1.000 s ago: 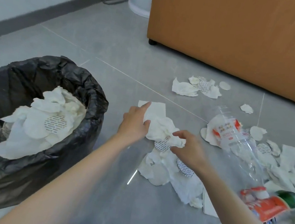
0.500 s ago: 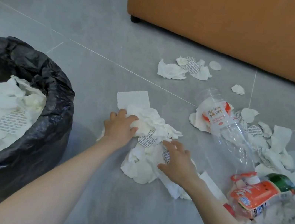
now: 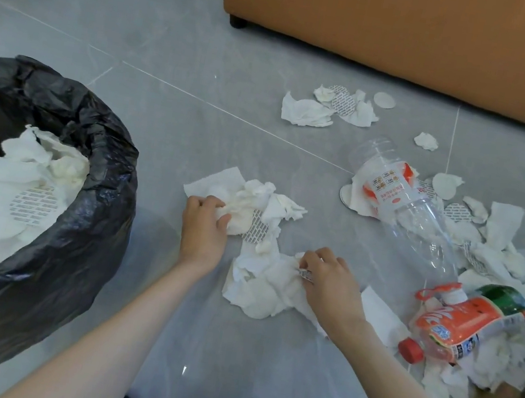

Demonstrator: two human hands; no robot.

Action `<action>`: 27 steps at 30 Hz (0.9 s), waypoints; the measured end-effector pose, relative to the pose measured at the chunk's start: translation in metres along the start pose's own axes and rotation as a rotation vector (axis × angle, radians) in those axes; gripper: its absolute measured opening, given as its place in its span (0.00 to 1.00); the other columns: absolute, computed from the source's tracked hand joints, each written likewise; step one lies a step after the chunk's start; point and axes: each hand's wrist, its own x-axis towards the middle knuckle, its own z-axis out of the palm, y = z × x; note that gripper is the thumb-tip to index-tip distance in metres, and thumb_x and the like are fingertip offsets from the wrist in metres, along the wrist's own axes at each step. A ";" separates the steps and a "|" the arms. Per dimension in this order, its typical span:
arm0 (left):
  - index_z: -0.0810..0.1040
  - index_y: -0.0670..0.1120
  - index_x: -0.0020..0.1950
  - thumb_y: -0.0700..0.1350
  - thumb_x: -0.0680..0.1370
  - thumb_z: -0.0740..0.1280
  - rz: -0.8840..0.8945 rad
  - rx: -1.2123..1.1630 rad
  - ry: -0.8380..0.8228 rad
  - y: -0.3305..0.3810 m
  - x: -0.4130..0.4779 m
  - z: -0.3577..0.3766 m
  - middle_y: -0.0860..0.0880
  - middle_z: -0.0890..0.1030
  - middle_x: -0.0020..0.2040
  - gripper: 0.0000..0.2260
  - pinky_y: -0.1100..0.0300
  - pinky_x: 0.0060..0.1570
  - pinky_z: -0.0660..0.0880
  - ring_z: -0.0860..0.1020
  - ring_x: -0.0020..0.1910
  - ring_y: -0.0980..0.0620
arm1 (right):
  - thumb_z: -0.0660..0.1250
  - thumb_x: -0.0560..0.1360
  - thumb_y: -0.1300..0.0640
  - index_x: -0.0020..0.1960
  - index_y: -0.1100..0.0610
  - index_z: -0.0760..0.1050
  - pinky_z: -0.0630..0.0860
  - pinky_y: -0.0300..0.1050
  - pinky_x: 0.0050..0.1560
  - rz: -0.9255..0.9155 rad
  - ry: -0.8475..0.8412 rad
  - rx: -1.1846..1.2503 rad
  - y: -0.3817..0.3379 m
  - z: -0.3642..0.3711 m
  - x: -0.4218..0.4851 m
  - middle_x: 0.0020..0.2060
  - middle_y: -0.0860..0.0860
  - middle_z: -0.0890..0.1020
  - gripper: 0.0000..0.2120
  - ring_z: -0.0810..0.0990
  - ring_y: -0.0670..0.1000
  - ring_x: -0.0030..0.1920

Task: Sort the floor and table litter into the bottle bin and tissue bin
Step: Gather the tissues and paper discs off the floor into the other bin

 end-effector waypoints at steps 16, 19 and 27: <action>0.77 0.46 0.63 0.37 0.78 0.62 0.253 -0.081 0.096 0.046 0.005 -0.041 0.45 0.74 0.57 0.15 0.75 0.52 0.59 0.73 0.56 0.52 | 0.65 0.76 0.53 0.51 0.48 0.76 0.69 0.45 0.40 0.302 0.211 0.552 0.005 -0.038 -0.002 0.44 0.48 0.81 0.05 0.77 0.52 0.45; 0.75 0.47 0.66 0.34 0.78 0.59 0.199 -0.027 0.018 0.043 0.004 -0.040 0.43 0.72 0.60 0.19 0.74 0.53 0.58 0.72 0.61 0.46 | 0.65 0.75 0.51 0.49 0.47 0.76 0.73 0.46 0.40 0.319 0.221 0.525 0.005 -0.043 -0.004 0.42 0.48 0.82 0.04 0.78 0.54 0.44; 0.76 0.50 0.63 0.37 0.76 0.64 0.179 -0.249 0.150 0.072 -0.012 -0.068 0.52 0.76 0.58 0.17 0.75 0.48 0.63 0.71 0.53 0.59 | 0.68 0.70 0.41 0.42 0.48 0.77 0.79 0.50 0.33 0.321 0.345 0.742 -0.012 -0.073 -0.011 0.29 0.48 0.82 0.10 0.82 0.49 0.31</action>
